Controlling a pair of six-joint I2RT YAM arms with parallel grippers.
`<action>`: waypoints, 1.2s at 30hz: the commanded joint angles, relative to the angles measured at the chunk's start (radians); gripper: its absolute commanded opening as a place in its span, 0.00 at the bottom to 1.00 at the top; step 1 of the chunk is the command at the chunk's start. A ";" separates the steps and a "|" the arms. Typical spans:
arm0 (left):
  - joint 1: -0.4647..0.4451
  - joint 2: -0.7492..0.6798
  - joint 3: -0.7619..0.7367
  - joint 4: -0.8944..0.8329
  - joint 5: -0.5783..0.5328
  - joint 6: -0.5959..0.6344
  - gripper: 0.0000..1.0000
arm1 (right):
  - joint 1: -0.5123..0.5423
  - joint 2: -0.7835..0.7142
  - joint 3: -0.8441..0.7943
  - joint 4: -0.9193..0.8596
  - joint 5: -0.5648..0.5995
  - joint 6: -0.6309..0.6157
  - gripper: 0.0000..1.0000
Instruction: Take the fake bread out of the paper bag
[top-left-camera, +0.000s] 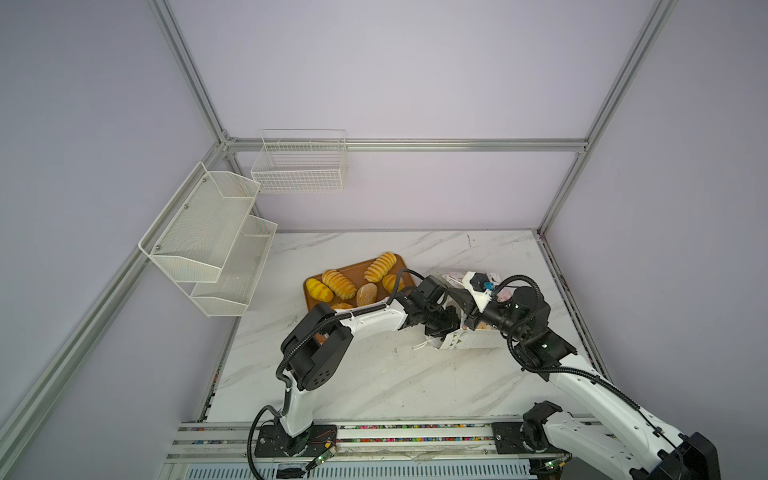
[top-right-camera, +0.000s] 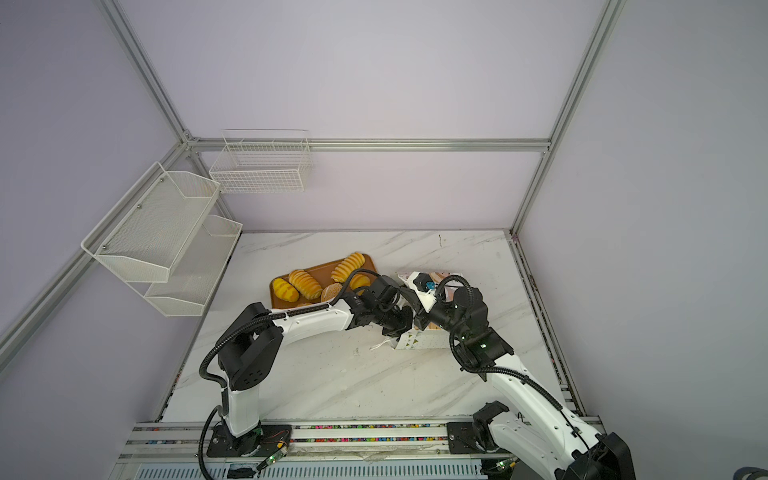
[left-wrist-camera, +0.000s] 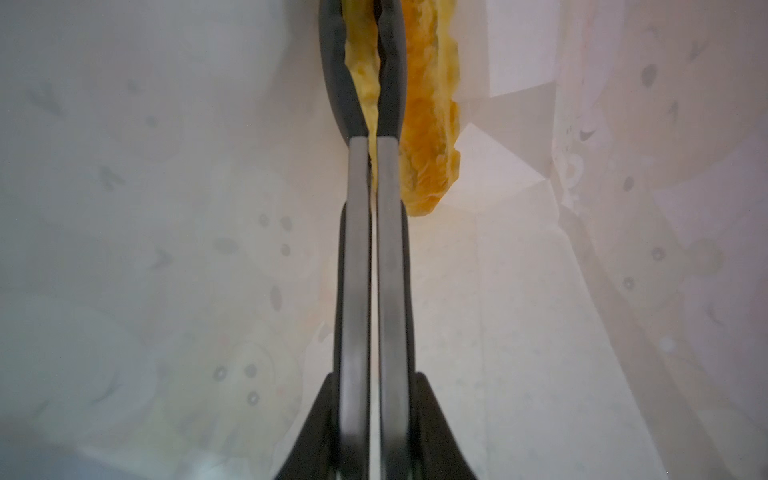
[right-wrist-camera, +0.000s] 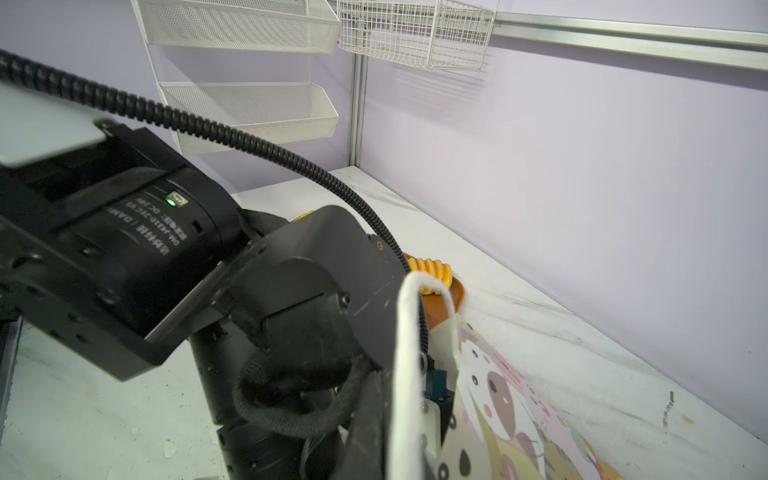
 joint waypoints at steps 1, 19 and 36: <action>0.025 -0.131 0.005 0.018 -0.022 0.048 0.00 | 0.018 -0.042 0.009 -0.053 0.021 -0.017 0.00; 0.057 -0.425 -0.236 -0.075 -0.065 0.099 0.00 | 0.019 -0.114 -0.011 -0.090 0.069 -0.155 0.00; -0.071 -0.338 -0.134 -0.068 -0.189 0.150 0.21 | -0.152 -0.028 0.052 -0.102 -0.219 -0.305 0.00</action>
